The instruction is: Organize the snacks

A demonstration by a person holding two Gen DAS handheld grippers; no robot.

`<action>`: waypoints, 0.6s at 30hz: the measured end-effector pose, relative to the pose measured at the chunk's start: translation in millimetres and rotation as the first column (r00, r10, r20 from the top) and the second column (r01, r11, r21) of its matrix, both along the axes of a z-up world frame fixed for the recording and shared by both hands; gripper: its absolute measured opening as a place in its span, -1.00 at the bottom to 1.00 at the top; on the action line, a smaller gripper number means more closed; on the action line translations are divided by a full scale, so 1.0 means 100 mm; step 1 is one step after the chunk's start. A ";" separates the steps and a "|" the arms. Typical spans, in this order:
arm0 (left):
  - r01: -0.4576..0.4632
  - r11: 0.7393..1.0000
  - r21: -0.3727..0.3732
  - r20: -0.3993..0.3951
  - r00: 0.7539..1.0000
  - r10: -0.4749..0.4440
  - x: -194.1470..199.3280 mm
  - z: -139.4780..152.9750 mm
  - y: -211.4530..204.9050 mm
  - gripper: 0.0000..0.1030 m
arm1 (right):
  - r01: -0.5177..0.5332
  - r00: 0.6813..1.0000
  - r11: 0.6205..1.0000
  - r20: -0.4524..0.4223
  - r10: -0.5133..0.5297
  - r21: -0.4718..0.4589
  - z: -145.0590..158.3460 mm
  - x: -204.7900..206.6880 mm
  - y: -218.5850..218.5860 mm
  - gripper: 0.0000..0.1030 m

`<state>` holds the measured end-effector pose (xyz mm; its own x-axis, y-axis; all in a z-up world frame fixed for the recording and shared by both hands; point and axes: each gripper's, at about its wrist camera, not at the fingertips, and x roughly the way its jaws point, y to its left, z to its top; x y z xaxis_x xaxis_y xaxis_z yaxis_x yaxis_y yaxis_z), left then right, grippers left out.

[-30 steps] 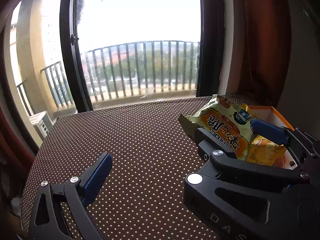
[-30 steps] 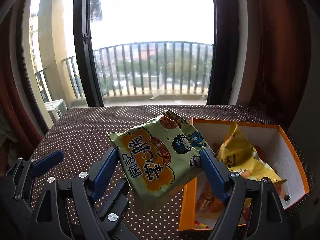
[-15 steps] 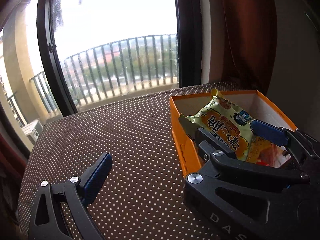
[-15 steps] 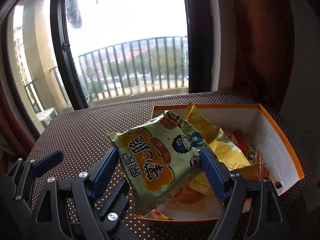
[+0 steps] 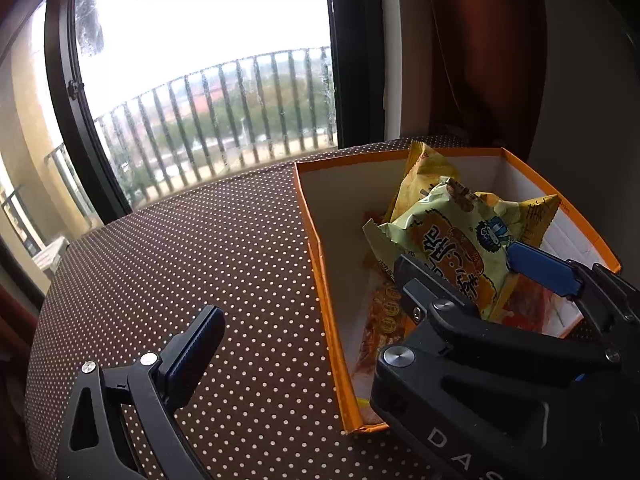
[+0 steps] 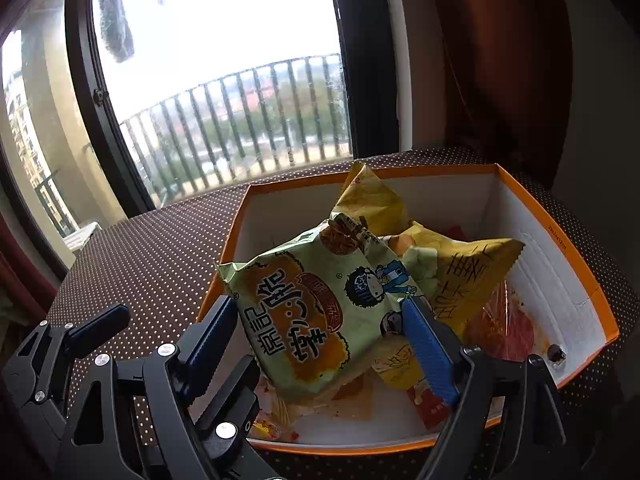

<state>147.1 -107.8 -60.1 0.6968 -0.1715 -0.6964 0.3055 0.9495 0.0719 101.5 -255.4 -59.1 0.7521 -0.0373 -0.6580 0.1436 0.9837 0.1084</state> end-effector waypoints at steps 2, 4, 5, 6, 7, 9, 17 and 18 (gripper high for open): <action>0.003 1.000 -0.001 0.000 1.000 -0.003 0.00 -0.01 0.00 0.93 | 0.006 1.000 1.000 -0.005 -0.006 0.006 -0.02 0.01 -0.02 0.68; 0.011 1.000 -0.003 -0.001 1.000 -0.011 -0.02 0.02 0.00 0.93 | 0.009 1.000 1.000 -0.010 -0.009 0.010 -0.03 0.01 -0.03 0.69; 0.012 1.000 -0.005 0.000 1.000 -0.012 -0.02 0.02 0.01 0.93 | 0.011 1.000 1.000 -0.013 -0.011 0.014 -0.02 0.01 -0.02 0.71; 0.015 1.000 -0.006 0.001 1.000 -0.015 -0.03 0.02 0.00 0.93 | 0.014 1.000 1.000 -0.014 -0.014 0.015 -0.01 0.01 -0.02 0.71; 0.020 1.000 -0.011 0.001 1.000 -0.020 -0.04 0.03 0.00 0.93 | 0.014 1.000 1.000 -0.013 -0.014 0.018 -0.01 0.00 -0.01 0.74; 0.019 1.000 -0.019 0.006 1.000 -0.019 -0.06 0.06 0.02 0.94 | 0.012 1.000 1.000 -0.012 -0.011 0.028 0.00 -0.02 0.00 0.78; 0.011 0.999 -0.034 0.053 0.999 -0.009 -0.25 0.11 0.09 0.94 | 0.018 1.000 1.000 0.017 -0.018 -0.005 0.05 -0.20 0.06 0.94; 0.009 0.999 -0.036 0.061 0.998 -0.007 -0.28 0.12 0.11 0.94 | 0.016 1.000 1.000 0.023 -0.016 -0.009 0.07 -0.22 0.07 0.94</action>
